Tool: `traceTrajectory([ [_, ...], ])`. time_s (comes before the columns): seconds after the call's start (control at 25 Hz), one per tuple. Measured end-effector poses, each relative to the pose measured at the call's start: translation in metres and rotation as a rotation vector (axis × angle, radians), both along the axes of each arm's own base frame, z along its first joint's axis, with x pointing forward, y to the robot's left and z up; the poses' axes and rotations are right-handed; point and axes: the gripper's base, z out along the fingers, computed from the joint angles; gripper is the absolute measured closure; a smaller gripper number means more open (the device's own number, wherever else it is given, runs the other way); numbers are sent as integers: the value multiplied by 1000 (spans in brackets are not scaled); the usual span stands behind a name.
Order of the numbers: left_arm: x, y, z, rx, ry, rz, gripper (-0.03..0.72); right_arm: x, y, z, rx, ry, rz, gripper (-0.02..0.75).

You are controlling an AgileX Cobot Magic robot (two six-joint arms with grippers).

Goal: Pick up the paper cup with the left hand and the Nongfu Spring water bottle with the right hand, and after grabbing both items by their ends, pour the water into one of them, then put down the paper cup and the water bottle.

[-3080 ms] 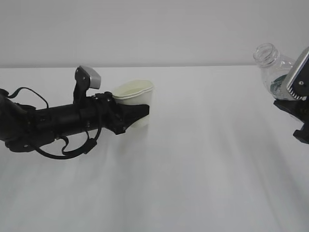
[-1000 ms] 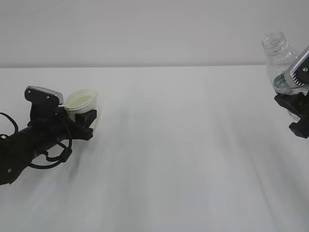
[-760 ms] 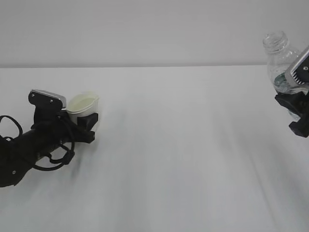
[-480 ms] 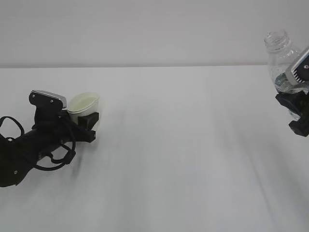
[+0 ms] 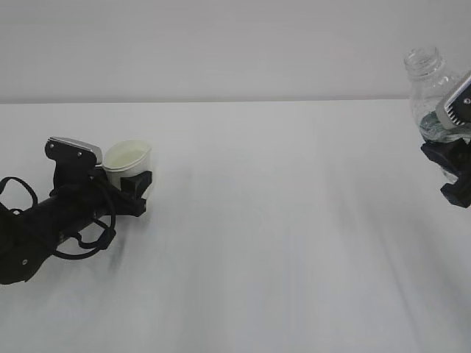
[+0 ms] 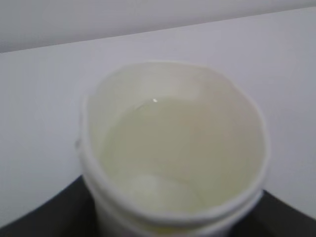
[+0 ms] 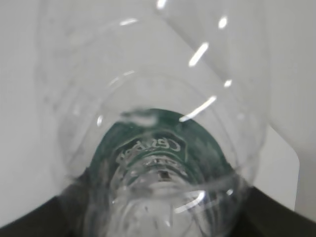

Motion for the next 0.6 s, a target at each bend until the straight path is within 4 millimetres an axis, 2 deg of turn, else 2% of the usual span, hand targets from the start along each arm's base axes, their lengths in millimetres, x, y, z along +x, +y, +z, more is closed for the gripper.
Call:
traceTrajectory([
  [0.36,0,0,-1,1,2,0,92,0,0,0,-4,0,2,328],
  [0.6,-3,1,-2,3,11,0,25,0,0,0,-5,-1,3,328],
])
